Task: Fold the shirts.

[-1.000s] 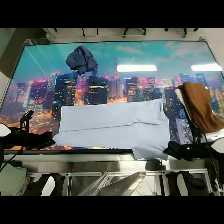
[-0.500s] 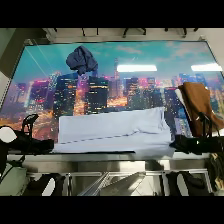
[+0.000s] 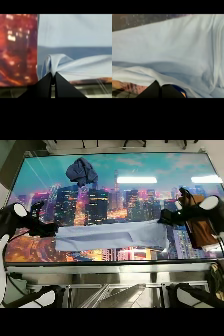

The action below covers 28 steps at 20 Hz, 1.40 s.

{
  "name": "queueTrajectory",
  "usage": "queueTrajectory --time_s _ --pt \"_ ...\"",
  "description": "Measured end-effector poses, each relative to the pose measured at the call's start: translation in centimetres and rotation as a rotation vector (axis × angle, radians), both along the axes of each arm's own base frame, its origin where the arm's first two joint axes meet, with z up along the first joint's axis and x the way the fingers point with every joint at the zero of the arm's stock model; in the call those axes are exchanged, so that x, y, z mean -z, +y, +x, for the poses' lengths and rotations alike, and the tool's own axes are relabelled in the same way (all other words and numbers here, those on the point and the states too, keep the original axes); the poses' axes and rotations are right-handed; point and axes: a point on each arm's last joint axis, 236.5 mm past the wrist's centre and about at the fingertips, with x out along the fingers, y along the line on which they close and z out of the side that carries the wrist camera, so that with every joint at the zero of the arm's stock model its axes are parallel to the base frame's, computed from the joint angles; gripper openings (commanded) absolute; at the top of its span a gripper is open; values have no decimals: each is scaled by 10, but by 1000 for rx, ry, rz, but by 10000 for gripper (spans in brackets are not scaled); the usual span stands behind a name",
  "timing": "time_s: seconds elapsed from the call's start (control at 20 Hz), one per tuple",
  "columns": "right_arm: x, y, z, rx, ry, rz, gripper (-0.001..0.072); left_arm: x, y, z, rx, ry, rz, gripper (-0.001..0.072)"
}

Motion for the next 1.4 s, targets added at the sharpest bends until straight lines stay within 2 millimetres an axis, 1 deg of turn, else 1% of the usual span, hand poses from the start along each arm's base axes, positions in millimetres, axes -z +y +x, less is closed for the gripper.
queueTrajectory --time_s 0.1,0.25,0.3,0.45,0.65,0.7,0.75,0.8,0.9,1.0,1.1,1.15,1.2,1.25,1.4 --pt "12 1 22 -4 7 -8 24 11 -1 15 6 22 -16 12" --pt "36 -1 34 -15 50 -32 24 28 -2 27 8 57 -31 13" --pt "45 -3 34 -16 74 -44 24 33 -3 29 9 70 -37 13" --pt "62 -7 33 -10 127 -63 24 43 -3 32 8 89 -40 13" --pt "74 -9 29 -10 172 -72 33 49 -2 39 3 75 -38 14" --pt "75 -9 27 -14 185 -71 222 49 -2 39 5 75 -38 100" --pt "76 -9 24 -17 198 -70 709 50 -1 39 7 76 -35 446" --pt "75 -10 21 -20 210 -70 698 50 0 39 9 77 -28 683" --pt "66 -15 17 -30 211 -62 699 45 1 38 7 73 -27 685" --pt "51 -26 12 -47 195 -54 698 33 0 39 3 46 -25 685" --pt "40 -46 7 -43 180 -59 698 14 2 42 -11 -4 -14 685" --pt "40 -56 3 -38 184 -56 698 3 2 43 -25 -33 -9 647" --pt "43 -65 -1 -36 192 -51 698 -9 2 44 -42 -62 -4 292" --pt "47 -73 -6 -32 203 -30 698 -20 2 45 -59 -91 -3 11" --pt "70 -82 -15 -29 243 55 700 -56 -3 46 -85 -186 -16 13"
